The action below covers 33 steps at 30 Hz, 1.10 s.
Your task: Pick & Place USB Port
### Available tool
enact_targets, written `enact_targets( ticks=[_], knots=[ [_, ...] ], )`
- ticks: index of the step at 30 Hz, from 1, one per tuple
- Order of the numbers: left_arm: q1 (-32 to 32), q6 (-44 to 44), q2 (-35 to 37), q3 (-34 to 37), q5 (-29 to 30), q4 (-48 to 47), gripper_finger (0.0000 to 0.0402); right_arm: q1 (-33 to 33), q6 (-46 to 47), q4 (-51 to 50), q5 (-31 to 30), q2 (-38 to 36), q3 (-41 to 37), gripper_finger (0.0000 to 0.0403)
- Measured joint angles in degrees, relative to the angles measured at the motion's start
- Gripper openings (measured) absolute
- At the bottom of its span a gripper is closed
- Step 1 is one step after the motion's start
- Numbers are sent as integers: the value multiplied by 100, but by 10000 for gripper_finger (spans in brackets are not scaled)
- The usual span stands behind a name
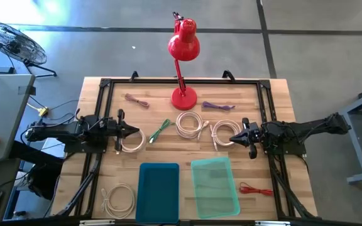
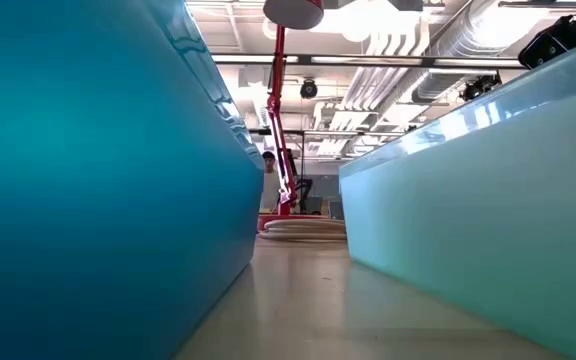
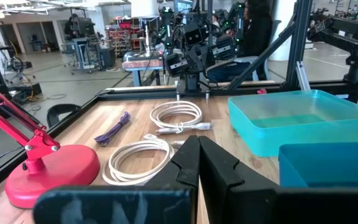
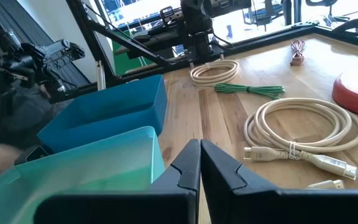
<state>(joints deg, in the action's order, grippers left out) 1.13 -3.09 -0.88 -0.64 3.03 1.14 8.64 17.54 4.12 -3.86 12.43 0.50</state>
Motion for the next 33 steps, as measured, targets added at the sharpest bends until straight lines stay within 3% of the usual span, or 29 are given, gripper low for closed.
enact_targets(
  ticks=[21, 27, 33],
  knots=[
    [0, 0, -1, 0, 0, -1, 1, 0, -23, 0, -7, -2, 1, 5],
    [1, -24, 1, 0, 141, 47, 1, -11, -874, 60, -964, -2, 0, 5],
    [1, -312, 1, 0, 308, 58, 1, -11, -296, 274, -1228, -2, 2, 5]
  ],
)
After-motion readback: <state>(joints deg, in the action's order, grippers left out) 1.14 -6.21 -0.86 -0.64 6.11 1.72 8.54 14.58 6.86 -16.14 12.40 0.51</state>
